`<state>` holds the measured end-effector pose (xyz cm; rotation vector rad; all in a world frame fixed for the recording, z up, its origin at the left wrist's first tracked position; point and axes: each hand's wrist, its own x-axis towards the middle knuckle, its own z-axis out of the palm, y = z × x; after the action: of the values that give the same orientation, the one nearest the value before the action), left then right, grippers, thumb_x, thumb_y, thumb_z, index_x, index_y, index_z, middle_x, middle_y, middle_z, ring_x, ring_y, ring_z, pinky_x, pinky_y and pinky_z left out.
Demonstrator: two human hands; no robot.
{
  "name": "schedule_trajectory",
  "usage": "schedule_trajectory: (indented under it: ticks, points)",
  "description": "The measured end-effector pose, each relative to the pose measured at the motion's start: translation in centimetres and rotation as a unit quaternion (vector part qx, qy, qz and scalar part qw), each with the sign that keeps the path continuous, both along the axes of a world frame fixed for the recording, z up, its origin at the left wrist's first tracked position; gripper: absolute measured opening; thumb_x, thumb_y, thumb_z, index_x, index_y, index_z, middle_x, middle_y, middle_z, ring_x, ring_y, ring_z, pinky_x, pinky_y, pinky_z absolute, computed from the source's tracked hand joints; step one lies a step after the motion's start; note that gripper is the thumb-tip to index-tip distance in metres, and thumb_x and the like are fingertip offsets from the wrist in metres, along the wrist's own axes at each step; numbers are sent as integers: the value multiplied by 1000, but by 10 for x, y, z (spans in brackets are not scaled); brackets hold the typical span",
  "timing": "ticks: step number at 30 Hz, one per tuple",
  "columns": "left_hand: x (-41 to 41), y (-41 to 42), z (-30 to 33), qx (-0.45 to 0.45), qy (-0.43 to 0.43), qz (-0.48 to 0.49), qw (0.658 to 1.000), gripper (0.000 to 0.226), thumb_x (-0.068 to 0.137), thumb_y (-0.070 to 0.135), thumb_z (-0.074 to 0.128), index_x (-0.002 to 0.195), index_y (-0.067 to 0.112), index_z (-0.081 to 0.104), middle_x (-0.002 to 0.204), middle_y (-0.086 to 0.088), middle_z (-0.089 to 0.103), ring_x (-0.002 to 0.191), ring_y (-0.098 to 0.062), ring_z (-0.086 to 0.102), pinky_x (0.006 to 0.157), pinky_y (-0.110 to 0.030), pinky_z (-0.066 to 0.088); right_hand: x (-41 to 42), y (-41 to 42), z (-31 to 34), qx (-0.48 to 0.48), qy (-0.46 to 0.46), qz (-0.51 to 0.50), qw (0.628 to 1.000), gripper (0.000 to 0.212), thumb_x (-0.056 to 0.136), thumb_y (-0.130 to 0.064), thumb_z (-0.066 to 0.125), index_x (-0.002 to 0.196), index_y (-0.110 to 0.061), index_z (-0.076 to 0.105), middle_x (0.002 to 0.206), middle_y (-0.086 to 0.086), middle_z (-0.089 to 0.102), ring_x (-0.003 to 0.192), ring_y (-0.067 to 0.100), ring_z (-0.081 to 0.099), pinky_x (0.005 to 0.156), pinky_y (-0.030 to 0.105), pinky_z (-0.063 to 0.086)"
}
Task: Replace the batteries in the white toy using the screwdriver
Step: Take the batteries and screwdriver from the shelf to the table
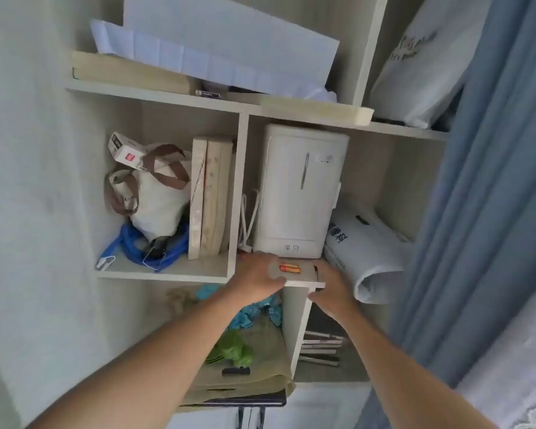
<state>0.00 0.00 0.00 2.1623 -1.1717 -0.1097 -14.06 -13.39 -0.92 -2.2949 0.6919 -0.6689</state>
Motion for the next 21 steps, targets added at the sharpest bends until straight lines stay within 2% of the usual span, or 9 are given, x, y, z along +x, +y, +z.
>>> schedule_trajectory:
  ticks: [2, 4, 6, 9, 12, 15, 17, 19, 21]
  points:
    - [11, -22, -3, 21, -38, -12, 999, 66, 79, 48, 69, 139, 25, 53, 137, 3, 58, 122, -17, 54, 98, -29, 43, 5, -13, 2, -19, 9, -6, 1000, 72, 75, 21, 57, 135, -19, 55, 126, -4, 59, 115, 12, 54, 87, 16, 43]
    - [16, -37, -7, 29, -37, -24, 999, 75, 74, 53, 71, 141, 27, 50, 137, 4, 58, 121, -15, 53, 99, -31, 45, 8, -25, 3, -44, 33, -8, 998, 73, 81, 22, 51, 144, -15, 48, 139, 0, 52, 129, 15, 46, 100, 15, 31]
    - [21, -50, -13, 32, -22, -45, 998, 83, 73, 52, 74, 146, 23, 44, 141, 1, 52, 128, -18, 47, 107, -36, 42, 13, -39, -3, -68, 51, 1, 996, 77, 81, 22, 50, 149, -15, 42, 154, 1, 41, 144, 17, 35, 107, 14, 21]
    - [24, -61, -23, 45, -50, -68, 995, 86, 77, 51, 74, 149, 20, 40, 147, -1, 46, 136, -21, 40, 113, -39, 36, 18, -57, -14, -79, 61, 12, 995, 84, 79, 25, 47, 152, -16, 39, 161, -2, 31, 151, 14, 22, 114, 14, 11]
    - [22, -64, -32, 52, -123, -64, 989, 78, 85, 55, 66, 149, 22, 39, 150, 0, 45, 139, -21, 39, 112, -37, 36, 21, -63, -23, -89, 67, 33, 993, 82, 73, 28, 47, 146, -11, 48, 153, -7, 38, 148, 10, 25, 111, 5, 5]
    - [19, -59, -41, 46, -201, -57, 977, 72, 94, 56, 53, 153, 20, 34, 155, 0, 42, 141, -21, 40, 114, -36, 35, 20, -67, -28, -72, 80, 45, 993, 82, 75, 28, 48, 147, -9, 47, 157, -1, 39, 150, 14, 27, 114, 12, 10]
    - [15, -53, -44, 22, -232, -55, 971, 65, 96, 51, 52, 150, 18, 40, 153, -1, 47, 139, -21, 45, 111, -34, 37, 19, -68, -29, -71, 64, 45, 994, 76, 78, 28, 48, 146, -8, 50, 155, 1, 44, 148, 16, 33, 113, 11, 13]
    - [9, -49, -47, -6, -251, -50, 967, 54, 97, 43, 57, 143, 16, 51, 147, -2, 55, 133, -22, 53, 107, -33, 43, 15, -67, -28, -68, 47, 46, 995, 66, 83, 26, 52, 141, -5, 54, 150, 5, 50, 142, 18, 41, 105, -1, 18]
    - [3, -45, -49, -23, -271, -36, 961, 42, 95, 34, 63, 133, 16, 60, 137, -2, 63, 123, -21, 62, 97, -31, 51, 9, -64, -26, -43, 21, 50, 998, 56, 85, 23, 58, 136, 0, 59, 144, 10, 55, 130, 16, 49, 87, -12, 27]
